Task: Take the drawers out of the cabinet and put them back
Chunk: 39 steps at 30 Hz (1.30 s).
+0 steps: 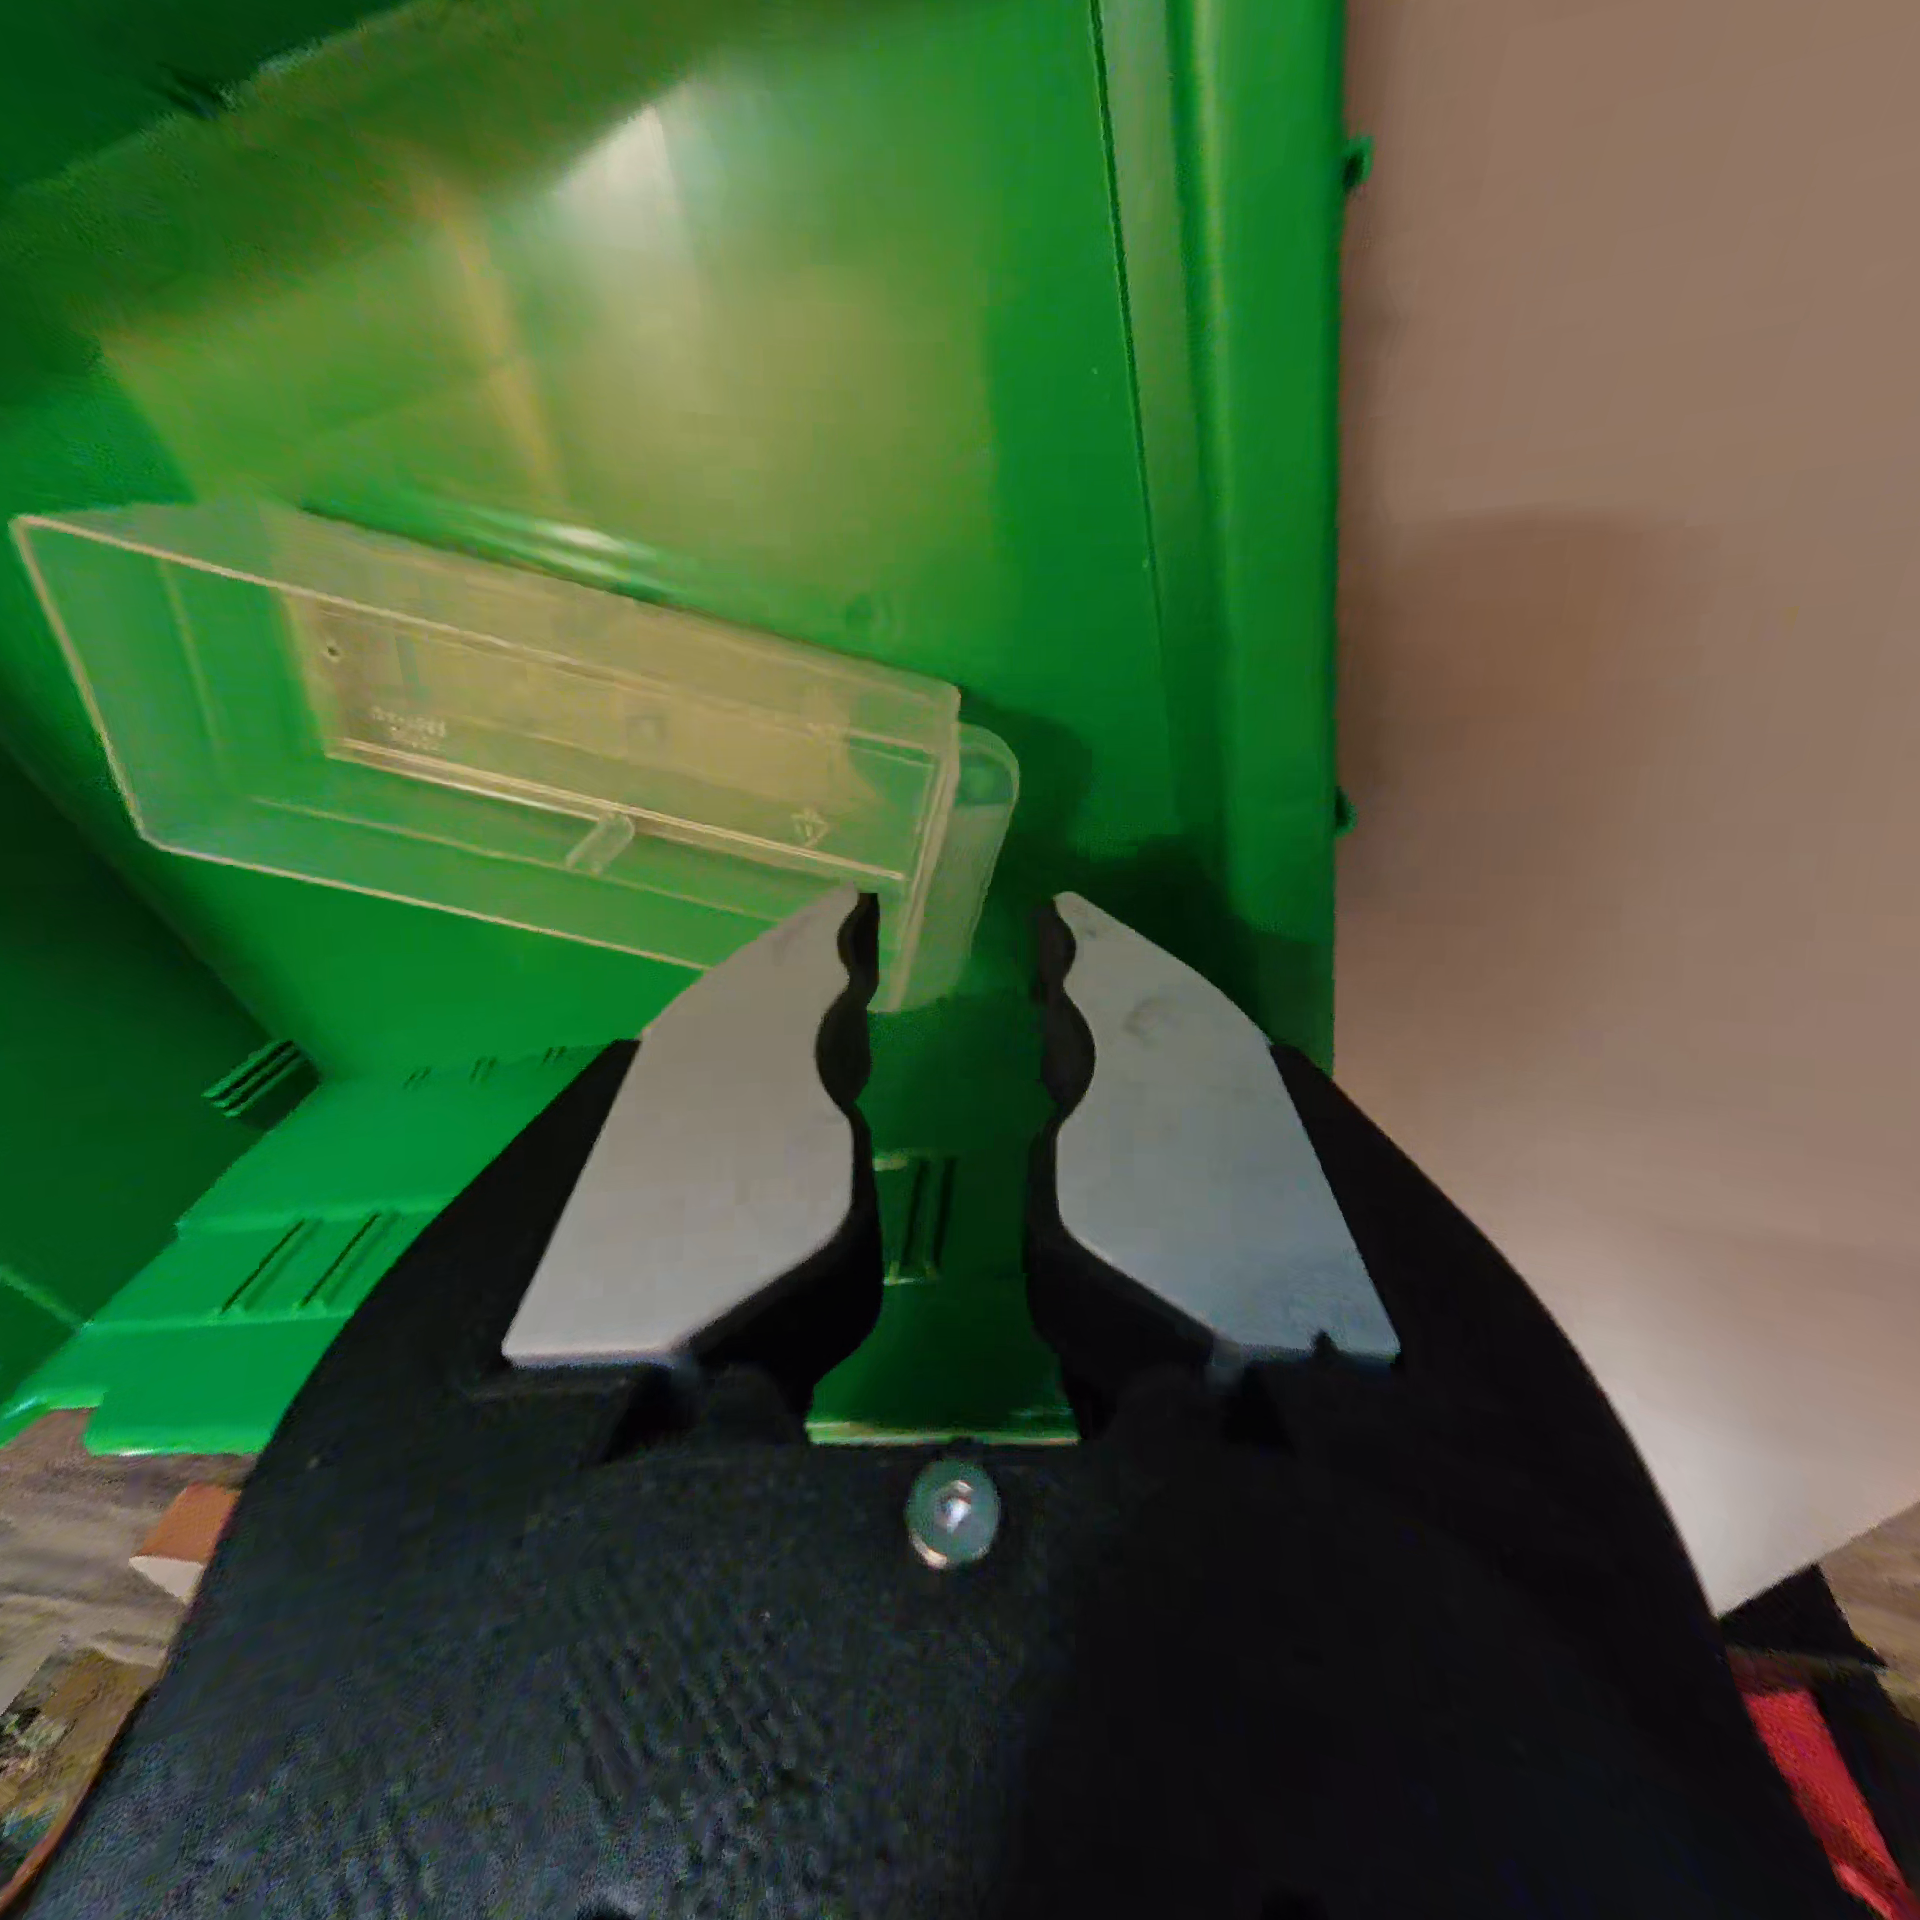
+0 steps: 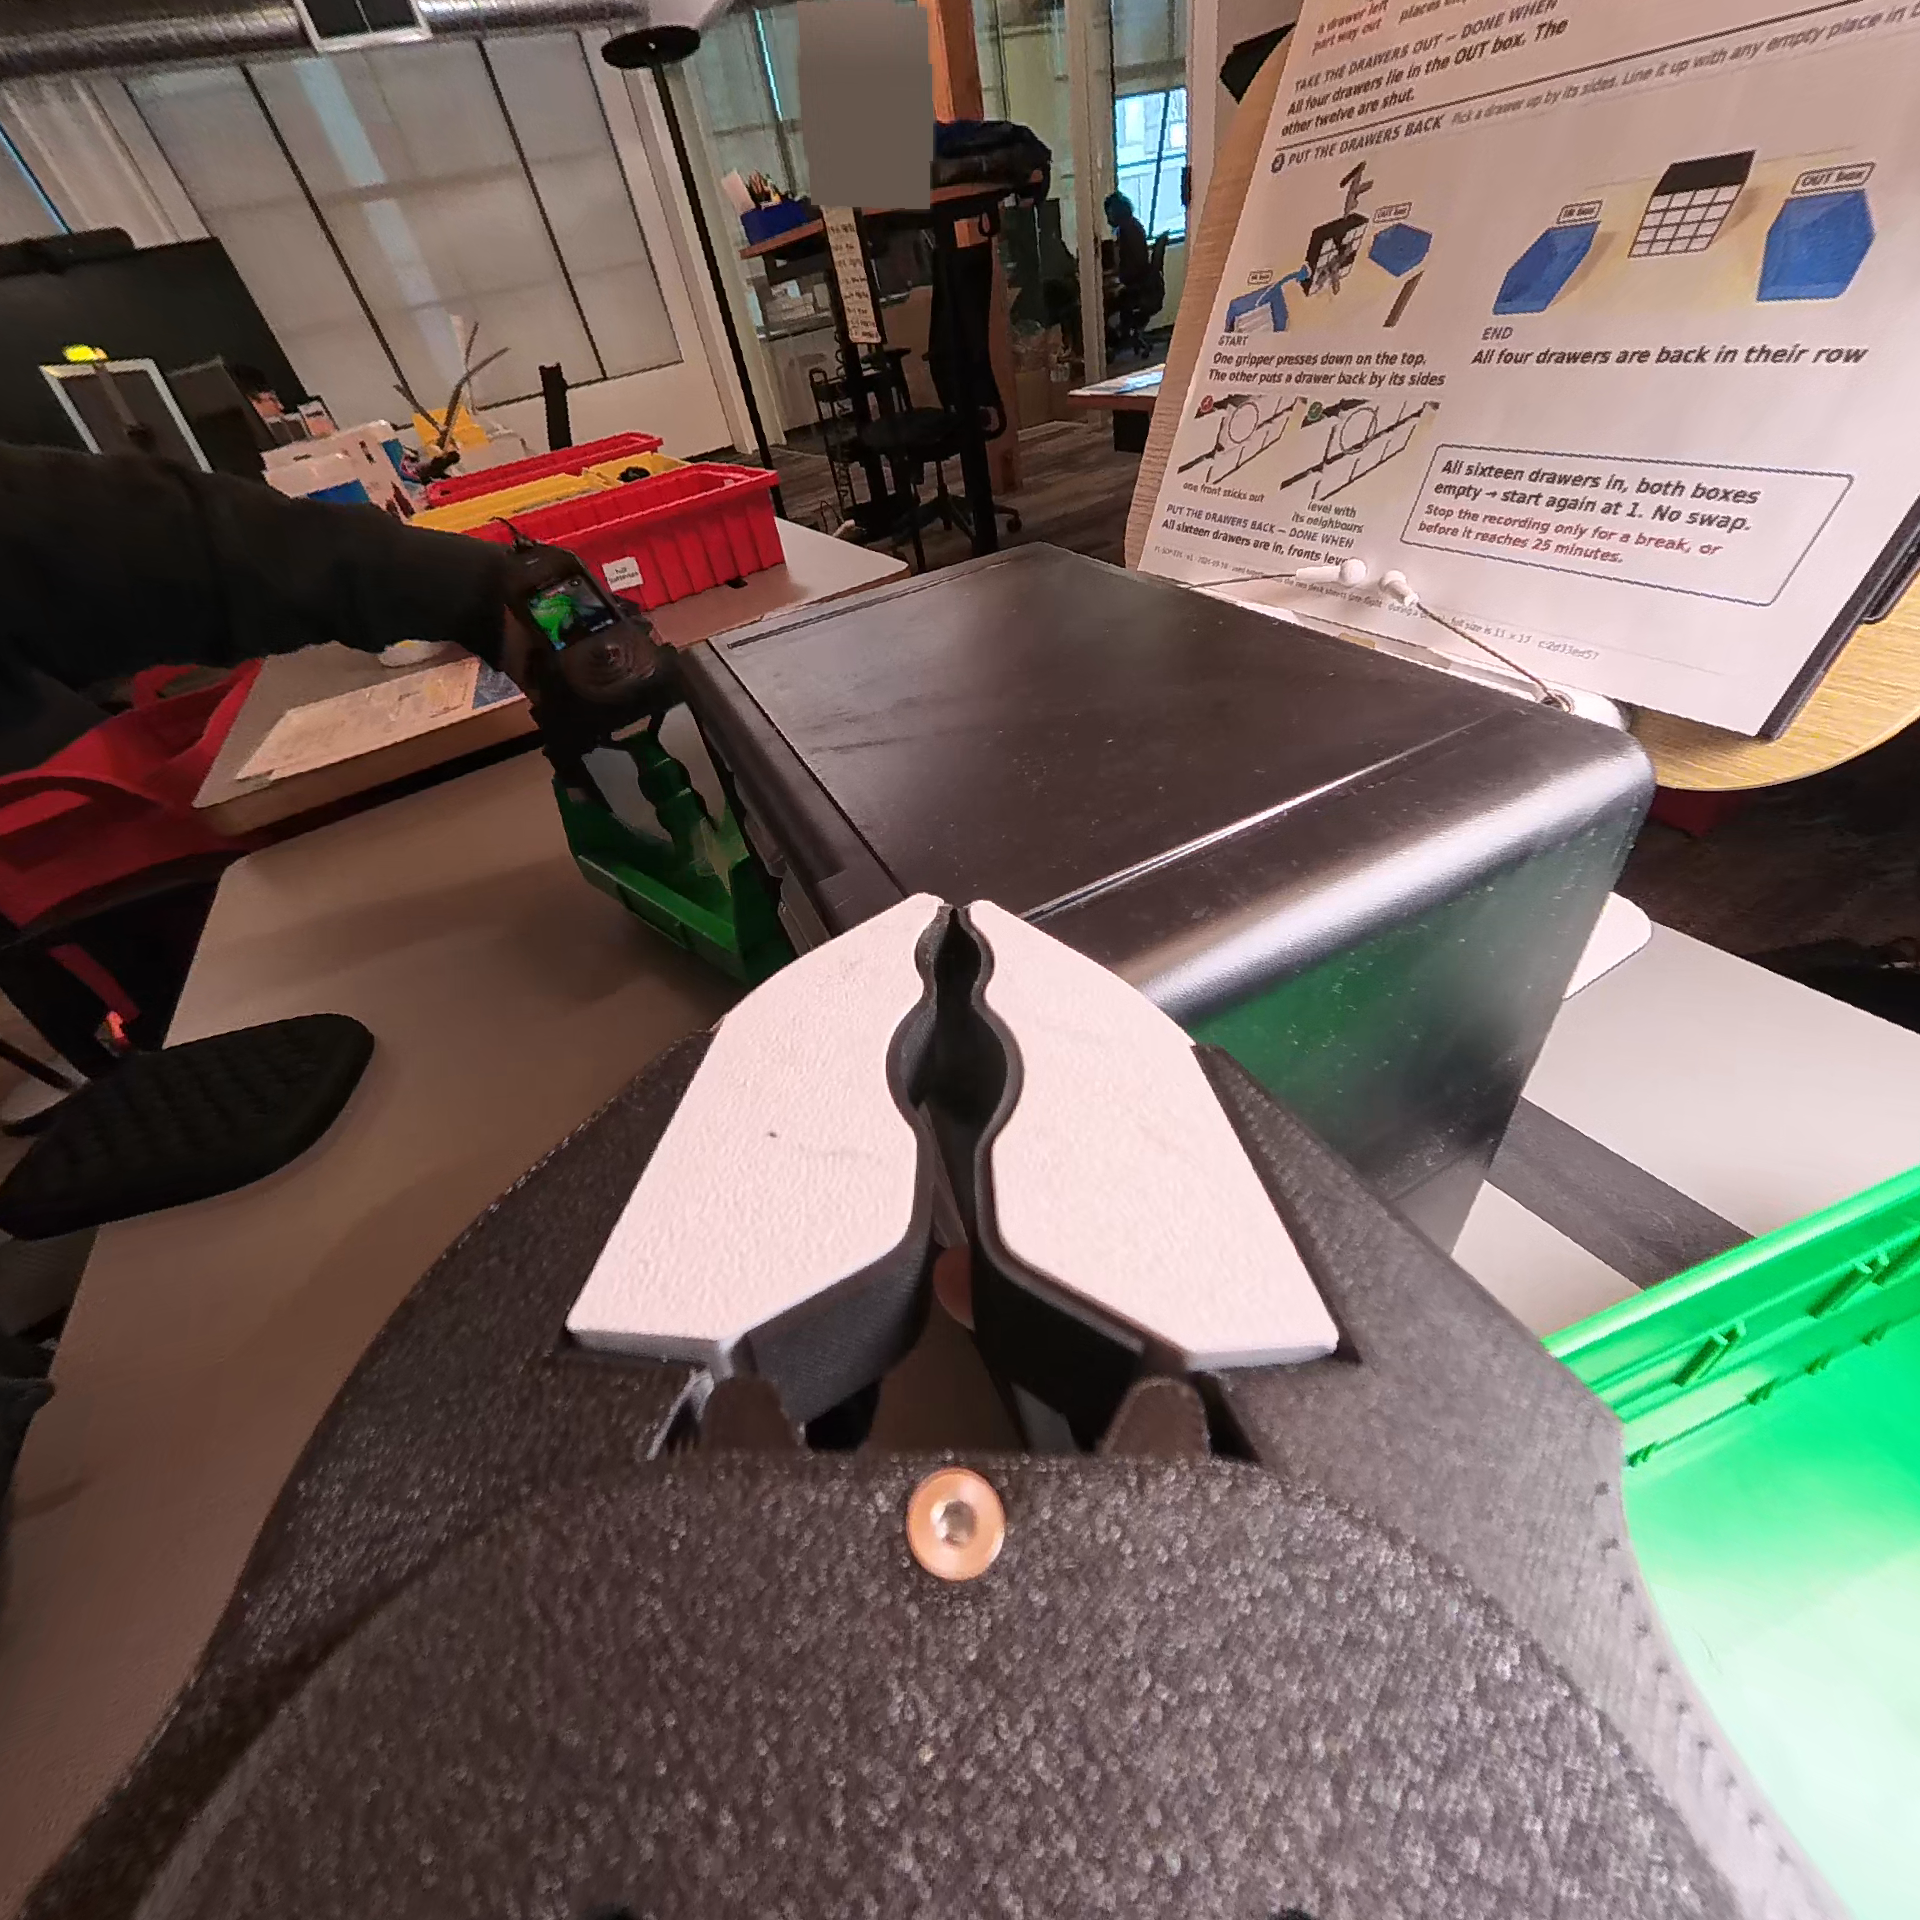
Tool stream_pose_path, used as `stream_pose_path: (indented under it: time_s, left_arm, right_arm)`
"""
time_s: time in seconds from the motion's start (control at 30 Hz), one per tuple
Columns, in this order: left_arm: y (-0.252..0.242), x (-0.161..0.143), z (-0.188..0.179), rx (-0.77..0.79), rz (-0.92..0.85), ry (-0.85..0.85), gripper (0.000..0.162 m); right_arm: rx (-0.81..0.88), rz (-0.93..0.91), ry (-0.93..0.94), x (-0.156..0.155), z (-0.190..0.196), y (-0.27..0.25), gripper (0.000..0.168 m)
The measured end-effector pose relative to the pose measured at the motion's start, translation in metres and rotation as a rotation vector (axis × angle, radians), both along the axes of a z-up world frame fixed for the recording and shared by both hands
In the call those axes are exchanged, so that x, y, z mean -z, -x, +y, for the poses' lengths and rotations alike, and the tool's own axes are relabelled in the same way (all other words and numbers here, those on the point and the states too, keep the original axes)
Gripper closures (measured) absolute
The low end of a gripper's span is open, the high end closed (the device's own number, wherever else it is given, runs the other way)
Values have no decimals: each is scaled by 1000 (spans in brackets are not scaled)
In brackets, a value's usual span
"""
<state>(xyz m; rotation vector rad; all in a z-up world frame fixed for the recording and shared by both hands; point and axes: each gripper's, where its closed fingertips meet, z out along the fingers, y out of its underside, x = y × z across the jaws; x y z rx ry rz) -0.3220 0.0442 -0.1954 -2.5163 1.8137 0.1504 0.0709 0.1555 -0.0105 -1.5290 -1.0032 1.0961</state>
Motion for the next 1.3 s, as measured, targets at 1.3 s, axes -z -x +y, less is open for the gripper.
stream_pose_path:
  time_s: [1.3]
  left_arm:
    - [-369,-71,-55,219,-479,351,147]
  right_arm:
    - [6,-8,1,0,-1,0,168]
